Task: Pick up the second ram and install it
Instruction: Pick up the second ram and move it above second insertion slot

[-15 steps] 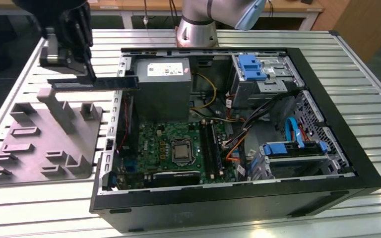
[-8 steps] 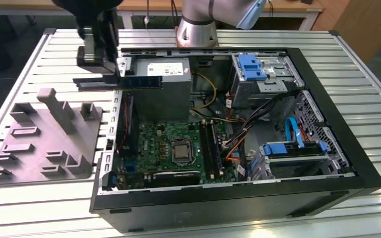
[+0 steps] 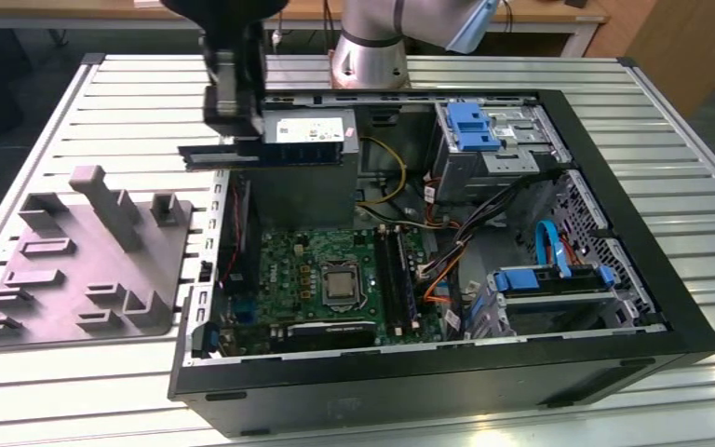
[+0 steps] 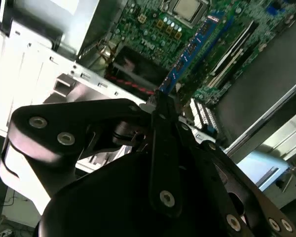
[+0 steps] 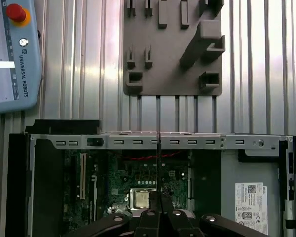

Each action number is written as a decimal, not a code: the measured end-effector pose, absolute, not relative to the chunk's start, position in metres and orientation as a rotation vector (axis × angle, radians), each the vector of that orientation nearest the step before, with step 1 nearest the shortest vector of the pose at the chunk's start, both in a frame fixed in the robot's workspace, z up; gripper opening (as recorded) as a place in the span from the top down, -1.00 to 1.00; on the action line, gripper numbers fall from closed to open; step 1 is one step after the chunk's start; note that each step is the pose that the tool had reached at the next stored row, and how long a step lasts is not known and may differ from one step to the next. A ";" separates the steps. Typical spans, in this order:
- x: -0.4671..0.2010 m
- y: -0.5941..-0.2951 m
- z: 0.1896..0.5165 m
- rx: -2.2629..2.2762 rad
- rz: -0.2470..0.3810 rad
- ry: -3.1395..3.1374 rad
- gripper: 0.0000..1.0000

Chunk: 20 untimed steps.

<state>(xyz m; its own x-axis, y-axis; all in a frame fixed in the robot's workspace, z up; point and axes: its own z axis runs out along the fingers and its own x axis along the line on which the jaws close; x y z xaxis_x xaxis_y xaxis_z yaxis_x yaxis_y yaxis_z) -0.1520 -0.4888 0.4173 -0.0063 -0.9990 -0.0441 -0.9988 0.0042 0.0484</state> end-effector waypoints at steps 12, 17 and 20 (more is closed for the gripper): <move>-0.097 -0.489 0.417 2.212 -0.103 -2.224 0.77; -0.075 -0.489 0.417 2.212 -0.103 -2.224 0.77; -0.061 -0.489 0.417 2.212 -0.103 -2.224 0.77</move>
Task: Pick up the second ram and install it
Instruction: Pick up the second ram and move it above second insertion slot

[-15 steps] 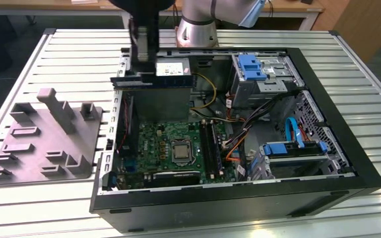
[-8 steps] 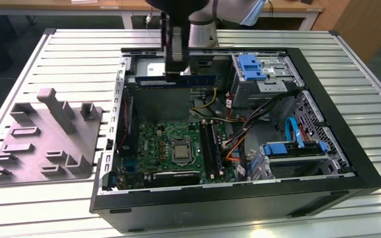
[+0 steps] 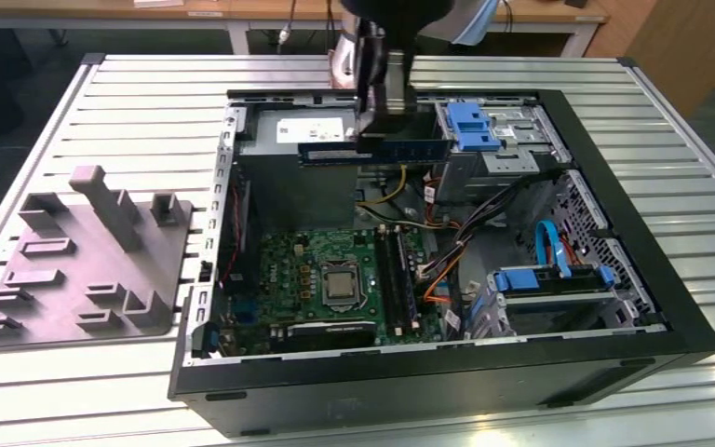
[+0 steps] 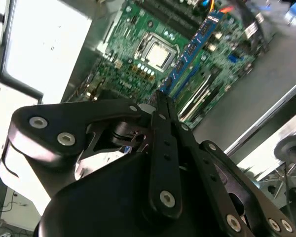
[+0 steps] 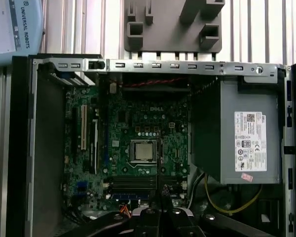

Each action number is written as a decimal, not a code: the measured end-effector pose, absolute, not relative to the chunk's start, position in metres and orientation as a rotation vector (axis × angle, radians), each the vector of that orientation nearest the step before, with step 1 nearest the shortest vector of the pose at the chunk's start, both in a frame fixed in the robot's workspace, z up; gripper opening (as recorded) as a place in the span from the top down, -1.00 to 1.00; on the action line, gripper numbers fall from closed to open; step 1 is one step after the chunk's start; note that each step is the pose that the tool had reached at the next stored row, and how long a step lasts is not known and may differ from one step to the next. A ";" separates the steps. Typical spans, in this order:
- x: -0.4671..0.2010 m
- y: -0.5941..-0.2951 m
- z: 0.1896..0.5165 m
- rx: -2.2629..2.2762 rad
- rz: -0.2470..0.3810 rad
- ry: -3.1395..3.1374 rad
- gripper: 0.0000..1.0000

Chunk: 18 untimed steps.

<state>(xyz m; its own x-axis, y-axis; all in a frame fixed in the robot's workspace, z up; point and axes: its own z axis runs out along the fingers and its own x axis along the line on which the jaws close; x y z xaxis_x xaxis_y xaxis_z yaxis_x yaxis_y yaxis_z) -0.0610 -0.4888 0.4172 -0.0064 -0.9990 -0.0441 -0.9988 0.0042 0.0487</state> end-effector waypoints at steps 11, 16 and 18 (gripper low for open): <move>-0.054 -0.489 0.408 2.212 -0.103 -2.224 0.77; -0.054 -0.489 0.399 2.212 -0.103 -2.224 0.77; -0.054 -0.489 0.395 2.212 -0.103 -2.224 0.77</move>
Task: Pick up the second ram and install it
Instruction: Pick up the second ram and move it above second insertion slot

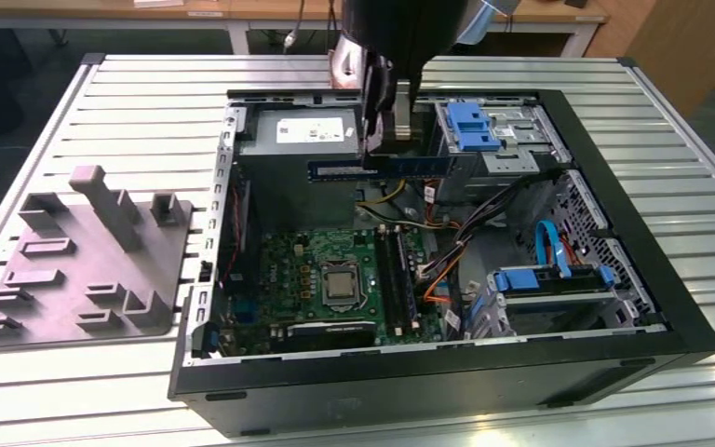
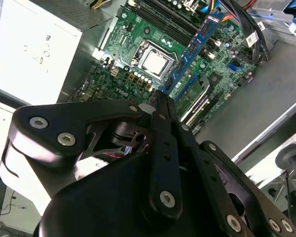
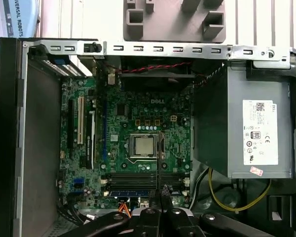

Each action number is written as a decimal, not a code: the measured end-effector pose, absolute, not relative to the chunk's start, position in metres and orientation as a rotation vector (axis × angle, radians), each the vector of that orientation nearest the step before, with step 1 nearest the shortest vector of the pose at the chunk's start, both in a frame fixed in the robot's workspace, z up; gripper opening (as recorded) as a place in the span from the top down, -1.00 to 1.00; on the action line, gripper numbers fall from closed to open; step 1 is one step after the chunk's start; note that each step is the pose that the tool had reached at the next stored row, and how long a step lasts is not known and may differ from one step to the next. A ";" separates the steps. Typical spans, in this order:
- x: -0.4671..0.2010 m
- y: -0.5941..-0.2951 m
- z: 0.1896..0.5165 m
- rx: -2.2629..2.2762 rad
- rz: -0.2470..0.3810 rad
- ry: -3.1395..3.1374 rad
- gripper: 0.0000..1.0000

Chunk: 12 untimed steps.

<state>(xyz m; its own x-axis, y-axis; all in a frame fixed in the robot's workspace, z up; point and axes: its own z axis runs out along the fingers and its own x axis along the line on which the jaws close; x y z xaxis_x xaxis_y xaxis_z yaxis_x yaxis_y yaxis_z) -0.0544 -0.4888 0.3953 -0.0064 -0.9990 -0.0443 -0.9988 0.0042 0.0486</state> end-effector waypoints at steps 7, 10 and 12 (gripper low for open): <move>-0.058 -0.489 0.383 2.213 -0.104 -2.224 0.77; -0.059 -0.489 0.377 2.213 -0.104 -2.224 0.77; -0.060 -0.489 0.374 2.214 -0.106 -2.225 0.77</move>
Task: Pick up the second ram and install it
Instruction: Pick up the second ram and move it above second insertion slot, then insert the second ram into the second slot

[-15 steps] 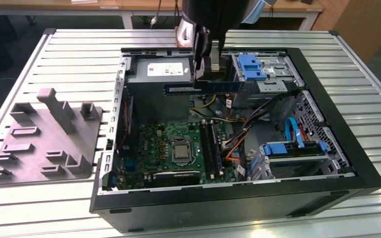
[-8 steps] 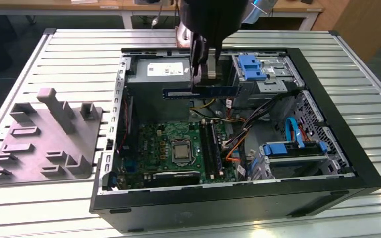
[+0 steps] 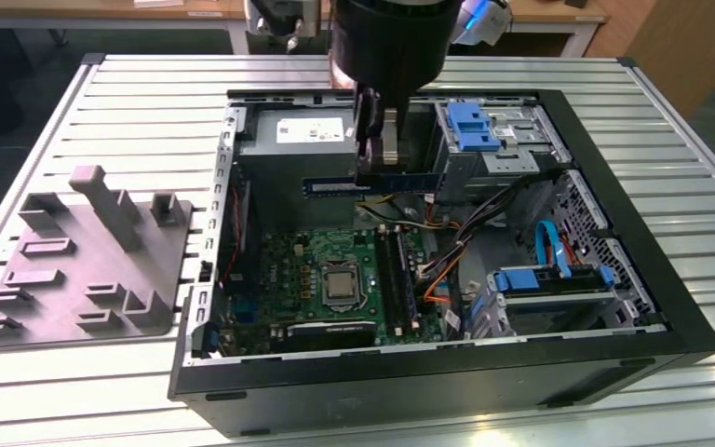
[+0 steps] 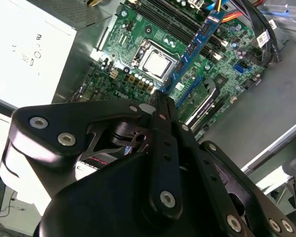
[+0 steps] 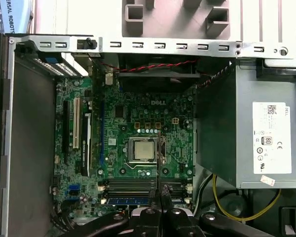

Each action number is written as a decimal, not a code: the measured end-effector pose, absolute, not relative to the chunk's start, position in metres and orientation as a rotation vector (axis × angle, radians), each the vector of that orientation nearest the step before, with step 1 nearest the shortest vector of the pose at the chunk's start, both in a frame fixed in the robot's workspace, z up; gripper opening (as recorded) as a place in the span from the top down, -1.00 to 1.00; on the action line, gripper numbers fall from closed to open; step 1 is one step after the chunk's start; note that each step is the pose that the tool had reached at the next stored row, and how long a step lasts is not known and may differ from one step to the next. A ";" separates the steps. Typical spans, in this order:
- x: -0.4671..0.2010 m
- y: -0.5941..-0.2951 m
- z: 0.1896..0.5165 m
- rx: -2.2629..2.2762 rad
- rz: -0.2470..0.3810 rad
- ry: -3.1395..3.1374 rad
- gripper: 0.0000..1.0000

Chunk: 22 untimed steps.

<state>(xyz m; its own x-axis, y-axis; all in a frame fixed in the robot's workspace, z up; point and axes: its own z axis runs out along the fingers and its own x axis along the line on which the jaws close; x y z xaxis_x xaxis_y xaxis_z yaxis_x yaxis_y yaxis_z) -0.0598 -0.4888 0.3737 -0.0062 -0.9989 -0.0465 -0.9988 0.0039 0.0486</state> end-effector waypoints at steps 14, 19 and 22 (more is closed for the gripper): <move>-0.062 -0.489 0.357 2.214 -0.107 -2.225 0.77; -0.062 -0.490 0.353 2.215 -0.108 -2.225 0.77; -0.062 -0.490 0.352 2.215 -0.108 -2.225 0.77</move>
